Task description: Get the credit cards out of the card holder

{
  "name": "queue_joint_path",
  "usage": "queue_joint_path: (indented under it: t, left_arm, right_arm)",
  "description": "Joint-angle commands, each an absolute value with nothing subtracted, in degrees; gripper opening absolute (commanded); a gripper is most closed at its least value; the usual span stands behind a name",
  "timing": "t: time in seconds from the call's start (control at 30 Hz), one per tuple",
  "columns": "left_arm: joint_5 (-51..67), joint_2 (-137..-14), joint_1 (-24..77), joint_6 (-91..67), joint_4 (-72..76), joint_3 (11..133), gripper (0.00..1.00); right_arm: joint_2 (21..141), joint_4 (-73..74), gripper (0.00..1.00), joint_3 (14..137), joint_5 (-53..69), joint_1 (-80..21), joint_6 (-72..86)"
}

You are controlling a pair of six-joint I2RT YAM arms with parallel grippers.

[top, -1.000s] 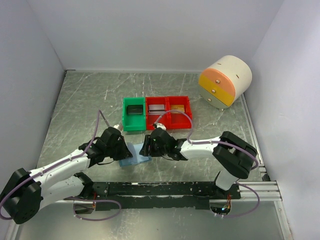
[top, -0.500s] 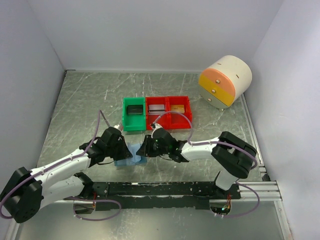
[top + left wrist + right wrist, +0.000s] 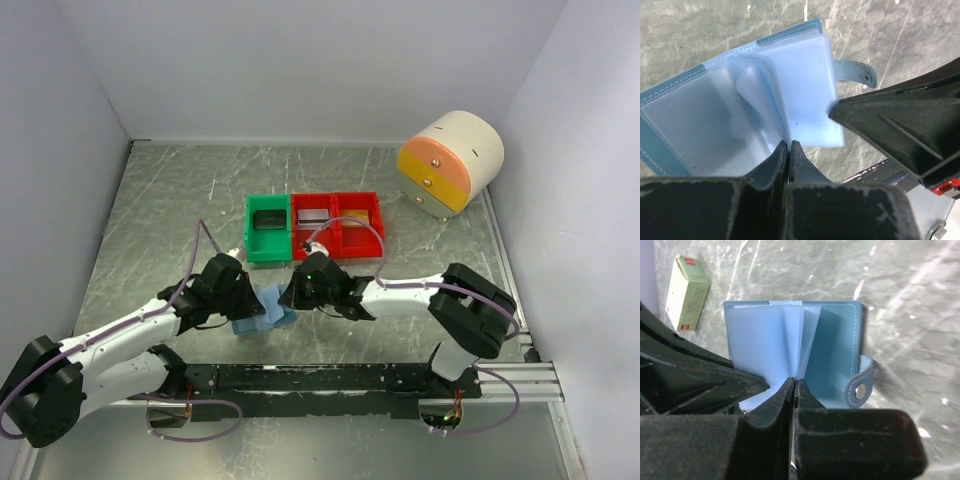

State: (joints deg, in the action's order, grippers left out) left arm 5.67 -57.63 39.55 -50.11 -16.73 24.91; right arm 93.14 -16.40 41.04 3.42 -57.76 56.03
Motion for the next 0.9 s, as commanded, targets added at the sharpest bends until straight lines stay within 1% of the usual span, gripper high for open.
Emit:
queue_joint_path:
  t: [0.0,0.03,0.07,0.1,0.17,0.2,0.23,0.3,0.37,0.47,0.67,0.8,0.87]
  left_arm:
    - [6.6,-56.3,40.0,-47.5,-15.4,26.8,0.14]
    - [5.4,-56.3,39.9,-47.1,-16.8,27.6,0.20]
    - [4.3,-56.2,40.0,-46.8,-18.3,28.8,0.34]
    - [3.2,-56.1,39.9,-46.6,-19.6,29.5,0.43]
    - [1.4,-55.6,40.0,-45.9,-21.9,30.8,0.55]
    - [0.4,-55.4,39.9,-45.5,-23.1,31.3,0.61]
    - [-0.5,-55.3,40.0,-45.3,-24.4,32.0,0.66]
    - [-3.0,-55.2,39.9,-45.0,-28.0,33.6,0.69]
    - [-6.1,-55.2,40.0,-45.0,-31.5,35.6,0.70]
    - [-9.8,-54.8,40.0,-44.7,-35.2,38.4,0.74]
    - [-18.4,-53.2,40.0,-44.4,-40.3,43.1,0.78]
    - [-25.2,-53.5,39.9,-45.7,-45.0,45.8,0.80]
    - [-25.7,-54.7,39.6,-44.5,-45.7,47.5,0.86]
  right_arm:
    - [87.8,-7.9,0.00,39.9,-5.7,-57.5,55.1]
    - [86.7,-7.2,0.00,39.2,-6.6,-57.5,55.3]
    - [85.6,-6.5,0.00,38.4,-7.4,-57.5,55.4]
    - [84.6,-5.2,0.00,37.9,-8.3,-57.5,55.6]
    - [81.8,-3.4,0.01,36.6,-10.0,-57.5,55.9]
    - [80.4,-2.5,0.06,35.9,-10.9,-57.5,55.9]
    - [78.8,-1.7,0.13,35.3,-11.9,-57.5,55.6]
    - [75.8,2.1,0.32,36.1,-14.2,-57.5,54.9]
    - [73.1,6.6,0.35,38.1,-17.4,-57.5,52.7]
    - [69.4,13.5,0.45,41.6,-23.6,-57.2,50.2]
    - [66.9,17.4,0.54,47.1,-27.9,-55.8,41.1]
    - [66.6,20.1,0.58,49.1,-30.9,-53.9,40.3]
    - [65.5,19.6,0.63,48.5,-30.9,-52.1,40.2]
